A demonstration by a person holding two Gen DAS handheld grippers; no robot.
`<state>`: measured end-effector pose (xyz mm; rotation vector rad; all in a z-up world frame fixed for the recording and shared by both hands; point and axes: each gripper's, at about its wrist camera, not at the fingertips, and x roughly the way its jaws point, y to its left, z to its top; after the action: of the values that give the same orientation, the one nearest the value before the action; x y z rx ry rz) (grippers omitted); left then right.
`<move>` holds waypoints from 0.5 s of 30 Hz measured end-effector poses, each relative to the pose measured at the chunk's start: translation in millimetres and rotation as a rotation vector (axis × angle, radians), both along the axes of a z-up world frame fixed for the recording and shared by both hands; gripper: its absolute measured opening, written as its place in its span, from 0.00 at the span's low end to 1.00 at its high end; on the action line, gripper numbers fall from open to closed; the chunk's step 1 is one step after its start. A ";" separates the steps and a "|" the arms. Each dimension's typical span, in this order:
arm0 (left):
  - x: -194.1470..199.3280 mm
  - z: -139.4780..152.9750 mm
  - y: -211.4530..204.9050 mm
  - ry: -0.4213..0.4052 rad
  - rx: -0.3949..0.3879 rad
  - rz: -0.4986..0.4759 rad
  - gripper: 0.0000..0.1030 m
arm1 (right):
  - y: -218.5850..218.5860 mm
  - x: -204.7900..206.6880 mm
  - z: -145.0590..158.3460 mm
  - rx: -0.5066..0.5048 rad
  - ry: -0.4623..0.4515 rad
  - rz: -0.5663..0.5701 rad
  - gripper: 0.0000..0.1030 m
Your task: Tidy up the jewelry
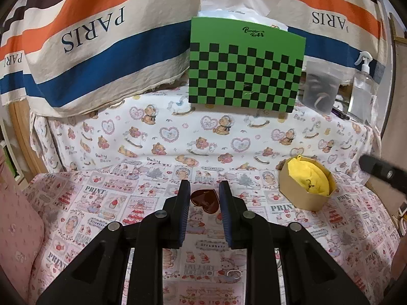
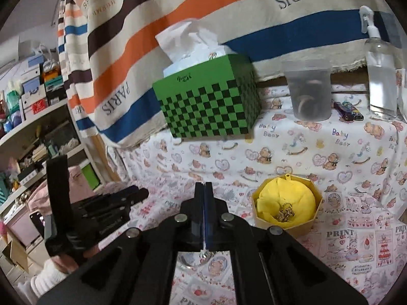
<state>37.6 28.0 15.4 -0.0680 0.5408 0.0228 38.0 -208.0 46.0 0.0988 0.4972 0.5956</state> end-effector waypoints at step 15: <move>0.5 -3.6 -5.9 0.016 0.021 -0.016 0.21 | 70.3 45.1 -102.3 -0.315 0.317 0.005 0.26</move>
<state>38.1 22.1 11.7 -0.0431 0.5571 0.0132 83.0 -137.7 -56.3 -0.1097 0.8928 0.5016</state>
